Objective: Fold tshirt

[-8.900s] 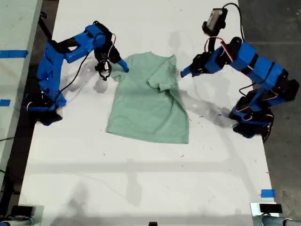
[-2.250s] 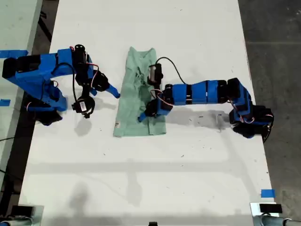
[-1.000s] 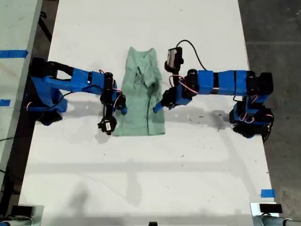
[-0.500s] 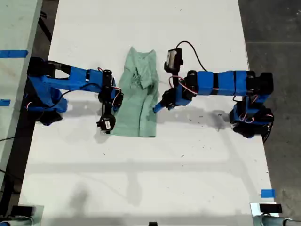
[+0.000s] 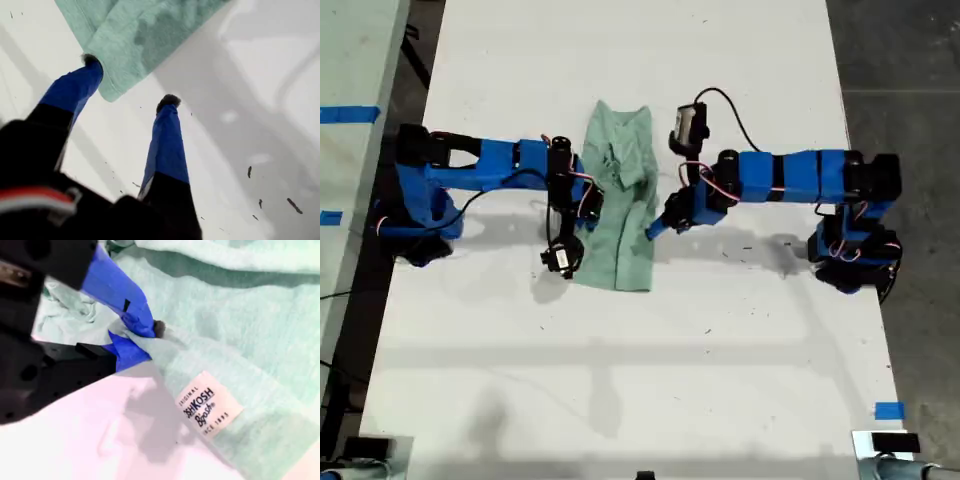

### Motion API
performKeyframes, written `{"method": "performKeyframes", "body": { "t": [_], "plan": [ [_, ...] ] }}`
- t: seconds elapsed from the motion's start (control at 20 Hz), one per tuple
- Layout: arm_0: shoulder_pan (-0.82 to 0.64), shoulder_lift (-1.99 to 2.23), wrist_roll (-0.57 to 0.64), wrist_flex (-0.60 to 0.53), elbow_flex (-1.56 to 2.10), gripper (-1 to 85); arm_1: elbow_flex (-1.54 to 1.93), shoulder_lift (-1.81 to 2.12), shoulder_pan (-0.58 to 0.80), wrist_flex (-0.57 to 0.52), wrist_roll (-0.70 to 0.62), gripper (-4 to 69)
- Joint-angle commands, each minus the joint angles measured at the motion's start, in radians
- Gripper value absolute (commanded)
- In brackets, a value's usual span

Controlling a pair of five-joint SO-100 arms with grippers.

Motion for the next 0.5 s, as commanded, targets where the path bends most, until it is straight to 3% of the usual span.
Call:
{"method": "performKeyframes", "body": {
  "t": [0.0,0.15,0.3,0.45],
  "plan": [
    [0.005,-0.153,0.018,0.015,-0.222,0.0,0.002,0.112,0.0,-0.009,-0.005,22.3],
    [-0.011,-0.341,0.011,0.041,-0.371,3.1,0.032,0.144,0.0,-0.009,0.003,22.3],
    [-0.023,-0.39,-0.021,0.058,-0.382,26.6,0.057,0.167,-0.002,-0.009,0.009,22.2],
    [-0.021,-0.354,-0.044,0.144,-0.382,29.1,0.071,0.179,-0.002,-0.012,0.009,22.2]
  ]
}}
